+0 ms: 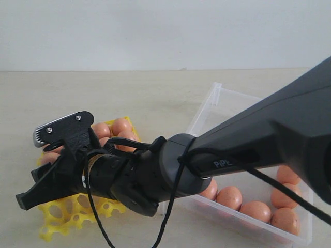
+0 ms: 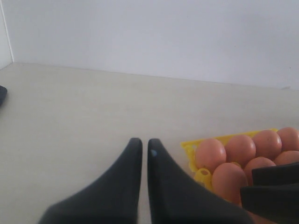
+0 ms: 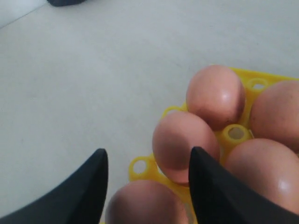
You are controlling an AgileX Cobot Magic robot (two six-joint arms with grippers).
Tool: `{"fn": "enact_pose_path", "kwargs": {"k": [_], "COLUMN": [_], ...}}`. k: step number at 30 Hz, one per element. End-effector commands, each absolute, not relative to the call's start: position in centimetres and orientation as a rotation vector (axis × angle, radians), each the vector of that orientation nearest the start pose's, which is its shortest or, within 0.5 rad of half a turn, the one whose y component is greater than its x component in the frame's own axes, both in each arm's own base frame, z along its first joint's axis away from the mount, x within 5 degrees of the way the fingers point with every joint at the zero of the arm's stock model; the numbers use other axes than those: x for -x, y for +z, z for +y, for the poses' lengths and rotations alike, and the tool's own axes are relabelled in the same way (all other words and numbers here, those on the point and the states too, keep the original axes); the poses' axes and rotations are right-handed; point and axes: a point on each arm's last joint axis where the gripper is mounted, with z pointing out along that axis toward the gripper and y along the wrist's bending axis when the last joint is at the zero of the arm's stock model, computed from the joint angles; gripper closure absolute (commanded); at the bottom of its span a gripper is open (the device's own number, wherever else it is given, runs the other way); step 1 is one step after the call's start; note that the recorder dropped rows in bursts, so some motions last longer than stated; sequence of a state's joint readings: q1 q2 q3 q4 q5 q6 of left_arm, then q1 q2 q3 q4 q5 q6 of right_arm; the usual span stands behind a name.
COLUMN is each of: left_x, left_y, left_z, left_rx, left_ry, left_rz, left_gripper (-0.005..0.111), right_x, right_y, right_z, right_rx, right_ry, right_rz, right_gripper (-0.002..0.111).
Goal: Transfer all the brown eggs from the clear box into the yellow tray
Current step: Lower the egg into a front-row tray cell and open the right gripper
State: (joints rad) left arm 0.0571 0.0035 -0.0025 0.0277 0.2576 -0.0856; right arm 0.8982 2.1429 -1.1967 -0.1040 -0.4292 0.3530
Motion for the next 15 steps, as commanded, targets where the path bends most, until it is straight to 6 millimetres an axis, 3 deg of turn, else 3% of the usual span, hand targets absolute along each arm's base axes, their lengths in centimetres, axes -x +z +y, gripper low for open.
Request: {"fn": "enact_pose_path", "kwargs": {"k": [1,10,15], "left_x": [-5.5,-5.5,-5.5], "left_y": [19.0,19.0,19.0], "left_z": [0.4,0.4,0.4], "left_rx": [0.107,0.107,0.107], "left_ry": [0.009,0.009,0.009], "left_rz": [1.736,1.736,1.736], "left_gripper": [0.103,0.103,0.103], "right_x": [-27.7,-27.7,-27.6], "right_y": [12.9,12.9,14.1], "right_z": [35.4,35.4,35.3], "right_rx": [0.688,0.686,0.586], "right_ry": [0.775,0.777,0.846], "right_rz": [1.961,1.963,1.987], "right_gripper": [0.062,0.062,0.062]}}
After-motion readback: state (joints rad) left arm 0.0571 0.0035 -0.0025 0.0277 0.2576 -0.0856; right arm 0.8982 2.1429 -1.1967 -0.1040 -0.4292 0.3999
